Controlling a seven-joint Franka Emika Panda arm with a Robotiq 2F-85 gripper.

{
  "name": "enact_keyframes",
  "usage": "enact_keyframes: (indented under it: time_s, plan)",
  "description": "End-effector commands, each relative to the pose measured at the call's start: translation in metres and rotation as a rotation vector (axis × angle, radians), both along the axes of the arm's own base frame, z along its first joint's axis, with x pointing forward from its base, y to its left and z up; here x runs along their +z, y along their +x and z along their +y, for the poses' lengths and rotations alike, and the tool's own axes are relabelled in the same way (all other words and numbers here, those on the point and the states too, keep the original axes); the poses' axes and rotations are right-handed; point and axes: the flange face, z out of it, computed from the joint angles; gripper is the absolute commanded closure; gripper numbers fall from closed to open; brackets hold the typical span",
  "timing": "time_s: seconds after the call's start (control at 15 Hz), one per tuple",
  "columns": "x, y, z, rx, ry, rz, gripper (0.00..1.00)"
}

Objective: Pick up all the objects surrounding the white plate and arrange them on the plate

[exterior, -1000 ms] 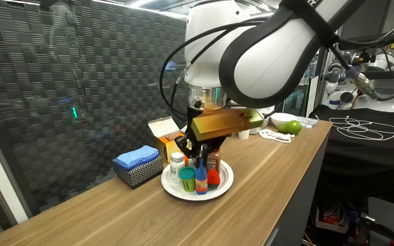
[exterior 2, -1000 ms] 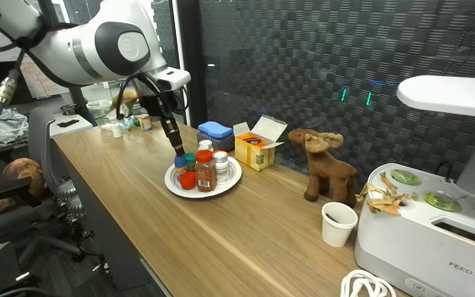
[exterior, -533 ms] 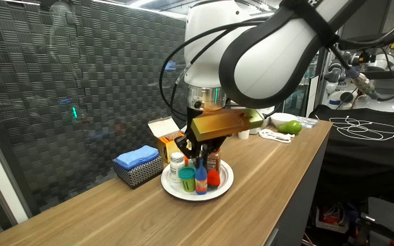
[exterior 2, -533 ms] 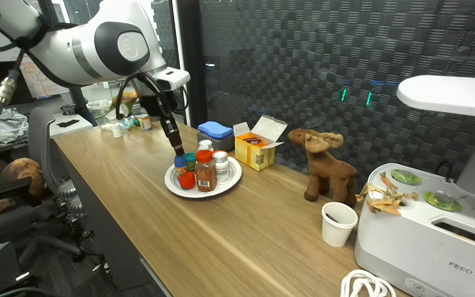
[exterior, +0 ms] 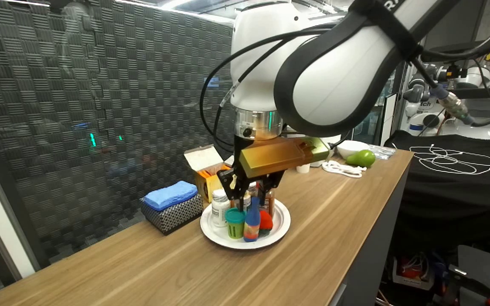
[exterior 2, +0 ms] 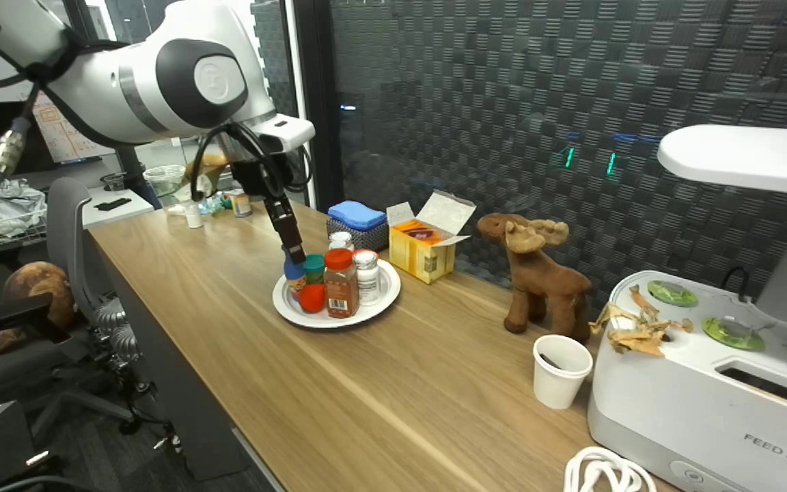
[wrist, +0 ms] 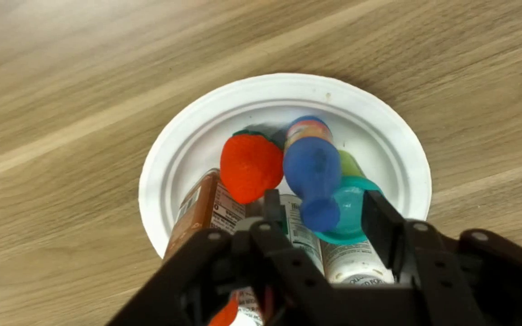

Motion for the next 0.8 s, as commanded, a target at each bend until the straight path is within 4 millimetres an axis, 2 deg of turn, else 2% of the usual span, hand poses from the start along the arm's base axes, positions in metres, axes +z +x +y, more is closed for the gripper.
enact_keyframes:
  time_s: [0.0, 0.13, 0.2, 0.6, 0.73]
  plan:
    - [0.008, -0.002, -0.001, -0.006, -0.005, -0.028, 0.18]
    - [0.013, -0.002, -0.001, -0.010, -0.007, -0.037, 0.03]
    - [0.015, -0.002, -0.001, -0.010, -0.007, -0.041, 0.00]
    - [0.032, -0.001, 0.003, -0.011, -0.016, -0.067, 0.00]
    - [0.044, -0.005, 0.007, -0.021, -0.025, -0.012, 0.00]
